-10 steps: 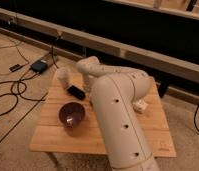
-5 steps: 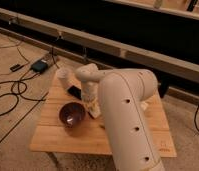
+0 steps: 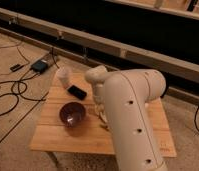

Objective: Wipe the white sponge on the table

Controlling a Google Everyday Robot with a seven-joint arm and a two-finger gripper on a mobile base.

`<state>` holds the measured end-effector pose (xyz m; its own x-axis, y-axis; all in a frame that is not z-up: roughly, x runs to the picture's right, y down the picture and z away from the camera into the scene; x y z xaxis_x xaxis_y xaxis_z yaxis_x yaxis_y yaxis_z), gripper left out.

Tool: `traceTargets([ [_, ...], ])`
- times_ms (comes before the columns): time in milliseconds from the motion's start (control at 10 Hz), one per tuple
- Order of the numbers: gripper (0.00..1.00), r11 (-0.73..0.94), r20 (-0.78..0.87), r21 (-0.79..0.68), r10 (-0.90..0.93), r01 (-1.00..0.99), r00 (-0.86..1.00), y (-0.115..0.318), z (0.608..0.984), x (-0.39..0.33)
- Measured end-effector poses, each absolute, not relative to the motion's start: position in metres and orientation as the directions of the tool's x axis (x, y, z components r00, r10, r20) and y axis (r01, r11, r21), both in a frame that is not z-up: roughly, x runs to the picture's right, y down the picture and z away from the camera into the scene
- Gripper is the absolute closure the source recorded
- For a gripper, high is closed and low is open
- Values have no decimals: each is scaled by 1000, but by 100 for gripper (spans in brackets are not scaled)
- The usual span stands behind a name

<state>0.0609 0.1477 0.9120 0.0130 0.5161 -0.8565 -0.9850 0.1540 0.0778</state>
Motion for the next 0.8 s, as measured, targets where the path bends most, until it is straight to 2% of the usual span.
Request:
traceTargets([
  [400,91,101,-789,173,609,-980,-77,100,937,89],
  [800,91,101,-745,114,666,-988,-18,60,955,49],
])
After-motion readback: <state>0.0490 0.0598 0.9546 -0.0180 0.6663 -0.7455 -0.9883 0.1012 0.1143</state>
